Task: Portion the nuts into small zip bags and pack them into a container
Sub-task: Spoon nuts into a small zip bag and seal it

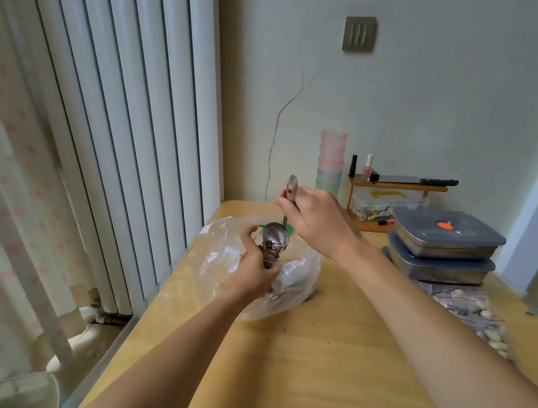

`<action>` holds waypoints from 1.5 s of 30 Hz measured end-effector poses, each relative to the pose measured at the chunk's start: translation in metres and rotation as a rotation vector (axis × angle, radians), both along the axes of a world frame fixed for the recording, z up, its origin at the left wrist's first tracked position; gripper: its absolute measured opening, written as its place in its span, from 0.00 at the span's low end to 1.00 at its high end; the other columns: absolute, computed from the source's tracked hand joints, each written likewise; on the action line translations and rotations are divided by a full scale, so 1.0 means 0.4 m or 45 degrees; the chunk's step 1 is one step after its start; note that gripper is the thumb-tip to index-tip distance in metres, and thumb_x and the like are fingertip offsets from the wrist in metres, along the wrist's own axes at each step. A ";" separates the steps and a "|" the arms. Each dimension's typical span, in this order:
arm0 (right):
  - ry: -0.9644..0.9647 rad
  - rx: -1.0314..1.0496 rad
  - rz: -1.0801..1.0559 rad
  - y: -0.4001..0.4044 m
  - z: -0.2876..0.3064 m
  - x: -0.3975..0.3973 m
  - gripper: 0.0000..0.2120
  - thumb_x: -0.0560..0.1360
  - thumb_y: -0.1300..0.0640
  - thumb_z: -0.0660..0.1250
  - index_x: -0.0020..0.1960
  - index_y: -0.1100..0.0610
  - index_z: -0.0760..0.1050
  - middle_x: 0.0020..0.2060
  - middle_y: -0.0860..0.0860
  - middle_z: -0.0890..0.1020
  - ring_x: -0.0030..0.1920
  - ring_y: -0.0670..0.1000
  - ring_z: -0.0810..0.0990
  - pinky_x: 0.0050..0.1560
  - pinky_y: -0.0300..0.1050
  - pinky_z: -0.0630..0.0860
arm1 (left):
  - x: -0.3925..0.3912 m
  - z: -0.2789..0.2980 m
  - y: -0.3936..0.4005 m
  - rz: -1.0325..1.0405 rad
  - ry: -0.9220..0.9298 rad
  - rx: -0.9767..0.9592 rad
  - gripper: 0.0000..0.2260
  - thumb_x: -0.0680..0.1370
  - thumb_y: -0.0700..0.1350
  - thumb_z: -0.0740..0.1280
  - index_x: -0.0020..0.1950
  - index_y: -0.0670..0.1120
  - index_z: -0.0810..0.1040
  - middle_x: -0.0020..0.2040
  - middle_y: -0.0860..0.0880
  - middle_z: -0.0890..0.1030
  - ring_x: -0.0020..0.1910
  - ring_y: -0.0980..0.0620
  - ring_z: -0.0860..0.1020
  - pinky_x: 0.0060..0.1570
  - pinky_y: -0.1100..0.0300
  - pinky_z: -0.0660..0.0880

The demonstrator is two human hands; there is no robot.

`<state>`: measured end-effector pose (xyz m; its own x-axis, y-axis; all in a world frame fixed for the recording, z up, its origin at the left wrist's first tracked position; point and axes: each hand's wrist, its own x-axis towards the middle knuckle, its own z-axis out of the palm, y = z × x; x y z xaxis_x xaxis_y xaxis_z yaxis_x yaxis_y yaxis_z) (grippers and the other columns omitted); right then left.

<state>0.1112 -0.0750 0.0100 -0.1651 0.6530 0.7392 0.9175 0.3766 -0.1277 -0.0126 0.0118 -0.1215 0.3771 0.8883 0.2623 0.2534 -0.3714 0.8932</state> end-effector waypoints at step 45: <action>0.086 -0.343 -0.719 -0.007 -0.065 0.043 0.16 0.86 0.52 0.57 0.56 0.61 0.79 0.46 0.62 0.83 0.47 0.63 0.82 0.44 0.53 0.78 | -0.061 0.016 0.018 0.029 1.118 -0.196 0.25 0.81 0.58 0.59 0.71 0.44 0.71 0.60 0.44 0.78 0.56 0.45 0.75 0.51 0.58 0.66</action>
